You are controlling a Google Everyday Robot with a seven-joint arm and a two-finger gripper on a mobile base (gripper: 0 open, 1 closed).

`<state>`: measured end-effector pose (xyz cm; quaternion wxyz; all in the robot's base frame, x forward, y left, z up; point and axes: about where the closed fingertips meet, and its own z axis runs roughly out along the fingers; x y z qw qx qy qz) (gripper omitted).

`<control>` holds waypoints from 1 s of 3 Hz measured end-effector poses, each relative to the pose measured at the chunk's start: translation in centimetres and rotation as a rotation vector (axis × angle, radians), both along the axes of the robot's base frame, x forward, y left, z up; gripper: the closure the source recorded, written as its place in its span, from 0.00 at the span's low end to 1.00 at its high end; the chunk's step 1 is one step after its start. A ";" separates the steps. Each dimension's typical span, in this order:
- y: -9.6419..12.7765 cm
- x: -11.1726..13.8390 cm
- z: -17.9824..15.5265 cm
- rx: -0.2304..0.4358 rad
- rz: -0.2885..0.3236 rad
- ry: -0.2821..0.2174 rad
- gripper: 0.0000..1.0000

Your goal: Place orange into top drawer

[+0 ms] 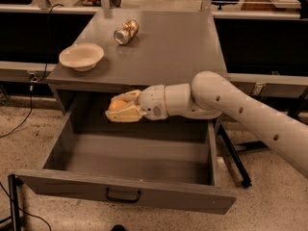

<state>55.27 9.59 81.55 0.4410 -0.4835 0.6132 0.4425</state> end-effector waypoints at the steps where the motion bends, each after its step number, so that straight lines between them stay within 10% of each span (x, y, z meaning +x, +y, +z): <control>1: -0.3 0.8 -1.8 -0.044 -0.047 -0.067 1.00; 3: -3.5 3.2 -7.6 -0.291 -0.178 -0.251 1.00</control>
Offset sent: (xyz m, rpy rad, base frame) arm 0.0400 -0.0466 -0.0784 -0.3812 -0.3681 -0.2786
